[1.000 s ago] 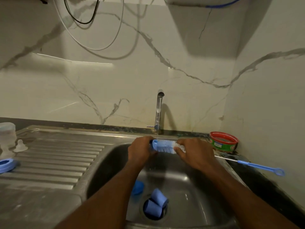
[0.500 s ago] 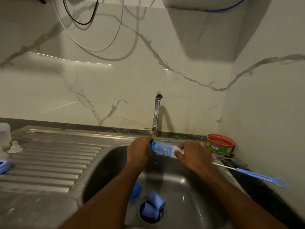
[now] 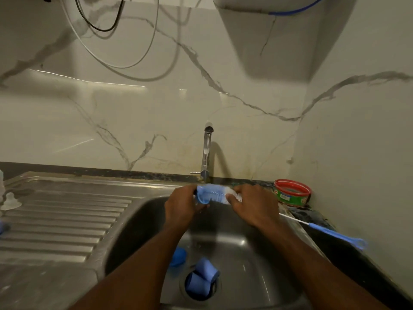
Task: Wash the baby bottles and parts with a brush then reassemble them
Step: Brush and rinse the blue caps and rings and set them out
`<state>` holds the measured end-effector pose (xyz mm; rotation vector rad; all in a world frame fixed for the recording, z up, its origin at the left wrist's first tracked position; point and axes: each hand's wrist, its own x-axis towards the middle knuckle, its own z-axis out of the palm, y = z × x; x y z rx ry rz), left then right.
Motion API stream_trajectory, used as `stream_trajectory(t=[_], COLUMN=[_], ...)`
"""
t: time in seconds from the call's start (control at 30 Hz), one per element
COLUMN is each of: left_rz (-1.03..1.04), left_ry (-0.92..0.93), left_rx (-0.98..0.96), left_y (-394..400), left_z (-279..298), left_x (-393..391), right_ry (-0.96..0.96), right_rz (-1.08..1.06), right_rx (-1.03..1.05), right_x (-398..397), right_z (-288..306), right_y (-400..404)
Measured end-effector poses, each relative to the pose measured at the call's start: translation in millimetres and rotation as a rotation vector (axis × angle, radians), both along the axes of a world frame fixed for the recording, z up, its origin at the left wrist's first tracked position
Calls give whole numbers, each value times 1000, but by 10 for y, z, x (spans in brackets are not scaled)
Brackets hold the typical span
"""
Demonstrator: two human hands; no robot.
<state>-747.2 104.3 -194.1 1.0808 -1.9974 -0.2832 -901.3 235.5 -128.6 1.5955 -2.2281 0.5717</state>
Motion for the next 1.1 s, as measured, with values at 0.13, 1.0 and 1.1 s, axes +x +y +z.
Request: stream_trajectory(t=[0.13,1.0,1.1], left_rz=[12,-22,-43], left_ry=[-19,-108,-141], left_rx=[0,-51,-1], left_y=[56,-10,-2], left_z=[59,6,4], left_x=[-36,24,2], right_ry=[21,91,53], right_rz=[-44,87,-19], right_rx=[12,64,-16], right_x=[-90,15,1], right_z=[-51,15,-45], right_y=[42,27,39])
